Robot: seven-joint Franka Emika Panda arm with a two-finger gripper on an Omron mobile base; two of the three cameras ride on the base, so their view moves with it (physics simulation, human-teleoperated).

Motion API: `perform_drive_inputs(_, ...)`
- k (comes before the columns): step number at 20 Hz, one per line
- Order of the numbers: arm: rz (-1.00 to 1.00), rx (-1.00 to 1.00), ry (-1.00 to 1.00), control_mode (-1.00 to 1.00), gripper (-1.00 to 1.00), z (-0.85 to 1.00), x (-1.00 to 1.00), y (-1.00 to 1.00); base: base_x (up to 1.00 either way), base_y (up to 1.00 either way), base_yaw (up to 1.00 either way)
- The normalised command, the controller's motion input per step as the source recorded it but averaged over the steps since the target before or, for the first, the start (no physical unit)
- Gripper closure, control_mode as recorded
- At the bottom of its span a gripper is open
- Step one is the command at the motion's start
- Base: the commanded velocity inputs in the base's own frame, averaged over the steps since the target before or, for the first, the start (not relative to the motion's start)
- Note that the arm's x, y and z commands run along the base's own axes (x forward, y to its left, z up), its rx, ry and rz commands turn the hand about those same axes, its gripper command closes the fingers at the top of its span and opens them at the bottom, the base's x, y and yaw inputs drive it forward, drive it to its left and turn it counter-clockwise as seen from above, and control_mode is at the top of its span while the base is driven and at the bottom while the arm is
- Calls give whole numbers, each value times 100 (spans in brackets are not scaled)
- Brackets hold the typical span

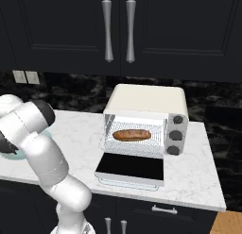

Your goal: Pick up the kebab skewer and baguette bread, and place them inside the toaster oven. Close the toaster oven door and start by setting the timer.

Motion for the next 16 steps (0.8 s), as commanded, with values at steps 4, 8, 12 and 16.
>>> perform_drive_inputs(4,0,-1,2,-100,-100,-34,18,33,0,0,0)
perform_drive_inputs(8,0,-1,0,-100,-100,-19,3,13,0,0,0)
perform_drive_inputs(12,0,0,0,-100,-100,0,6,9,0,0,0)
perform_drive_inputs(16,0,-2,0,-100,-100,-3,6,4,0,0,0)
